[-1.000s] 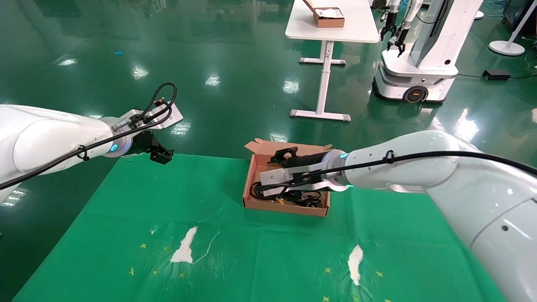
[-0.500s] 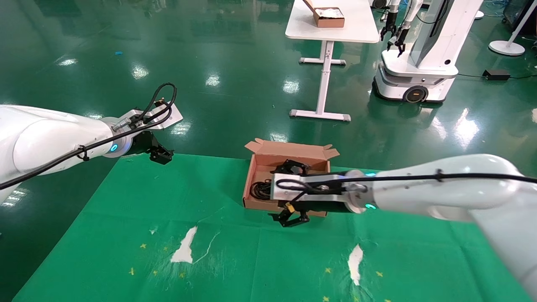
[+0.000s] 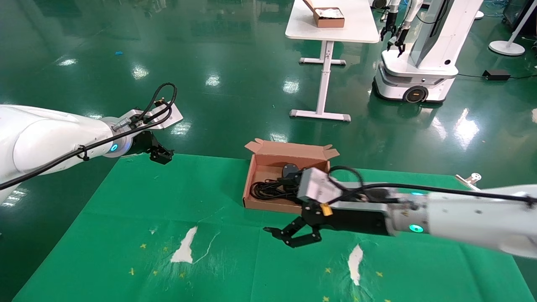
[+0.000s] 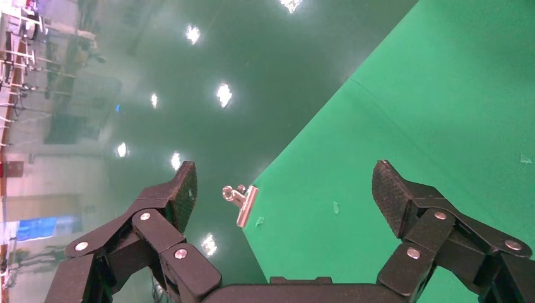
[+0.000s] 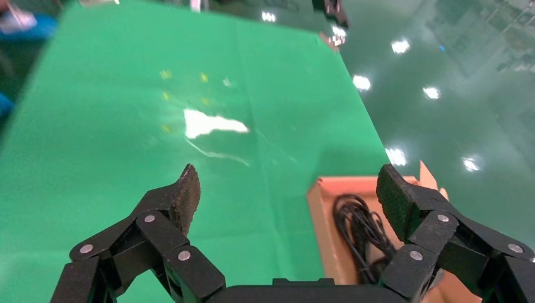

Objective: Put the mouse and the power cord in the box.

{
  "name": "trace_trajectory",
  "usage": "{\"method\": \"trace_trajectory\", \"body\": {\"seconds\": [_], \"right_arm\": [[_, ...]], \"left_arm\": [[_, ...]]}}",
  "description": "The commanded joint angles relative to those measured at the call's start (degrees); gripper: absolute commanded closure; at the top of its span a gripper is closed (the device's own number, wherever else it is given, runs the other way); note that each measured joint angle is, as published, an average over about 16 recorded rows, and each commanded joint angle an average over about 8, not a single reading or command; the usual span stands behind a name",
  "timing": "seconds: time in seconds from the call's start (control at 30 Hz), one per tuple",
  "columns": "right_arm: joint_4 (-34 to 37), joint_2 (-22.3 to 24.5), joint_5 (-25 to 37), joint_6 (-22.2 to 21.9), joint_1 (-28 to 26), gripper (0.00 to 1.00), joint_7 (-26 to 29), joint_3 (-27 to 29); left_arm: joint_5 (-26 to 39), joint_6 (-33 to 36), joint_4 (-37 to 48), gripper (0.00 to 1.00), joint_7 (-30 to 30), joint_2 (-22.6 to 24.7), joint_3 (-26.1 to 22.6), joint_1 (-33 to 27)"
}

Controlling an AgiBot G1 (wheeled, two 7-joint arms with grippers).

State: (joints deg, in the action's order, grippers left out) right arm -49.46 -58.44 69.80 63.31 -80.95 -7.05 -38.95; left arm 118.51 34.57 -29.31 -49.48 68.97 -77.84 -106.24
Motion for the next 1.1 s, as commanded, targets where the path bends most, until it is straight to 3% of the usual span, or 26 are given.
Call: {"method": "trace_trajectory", "body": {"seconds": [0.03,0.37,1.1], "right_arm": [[-1.48,1.44,-1.71,1.37,1.19,0.0,1.09,1.41],[-8.8,8.54,-10.19,8.17,7.07,0.0,6.5,8.37],[-23.91,23.23,-27.73,22.22,19.22,0.0,17.65,22.74]], "left_arm": [[0.0,0.0,0.0,0.0,0.0,0.0,0.0,0.0],[-2.96,1.95,-1.69,0.0,1.5,-1.31,2.39,1.73],[-31.72,21.14,-18.31,0.0,16.03,-14.05,25.58,18.49]]}}
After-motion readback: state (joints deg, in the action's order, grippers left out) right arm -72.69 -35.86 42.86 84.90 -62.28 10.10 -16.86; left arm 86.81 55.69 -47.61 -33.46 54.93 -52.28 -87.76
